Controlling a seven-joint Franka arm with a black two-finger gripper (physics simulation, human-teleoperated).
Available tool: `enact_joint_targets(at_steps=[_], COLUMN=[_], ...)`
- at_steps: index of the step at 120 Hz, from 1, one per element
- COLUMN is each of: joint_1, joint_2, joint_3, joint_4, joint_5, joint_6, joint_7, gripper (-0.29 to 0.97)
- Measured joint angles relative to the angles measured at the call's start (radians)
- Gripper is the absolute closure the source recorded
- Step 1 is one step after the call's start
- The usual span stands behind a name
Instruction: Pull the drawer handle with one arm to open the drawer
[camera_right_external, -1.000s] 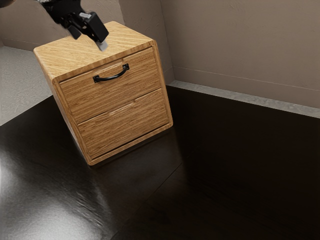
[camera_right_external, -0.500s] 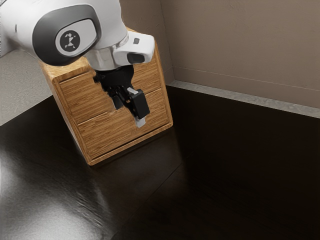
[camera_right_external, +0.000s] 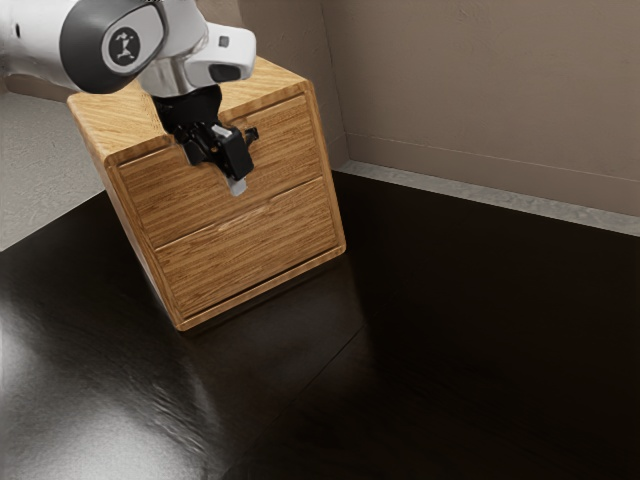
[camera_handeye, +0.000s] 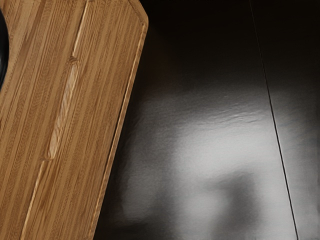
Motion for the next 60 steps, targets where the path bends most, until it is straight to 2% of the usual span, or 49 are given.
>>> enact_joint_targets(at_steps=[11,31,60], joint_1=[-0.011,0.066,0.087], joint_2=[0.029,0.08,0.122], joint_3=[-0.007,-0.051,-0.067], joint_4=[0.027,0.085,0.127], joint_5=[-0.001,-0.004,-0.004], joint_6=[0.002,0.004,0.019], joint_7=[0.016,0.041,0.082], gripper=[0.0,0.0,0.0])
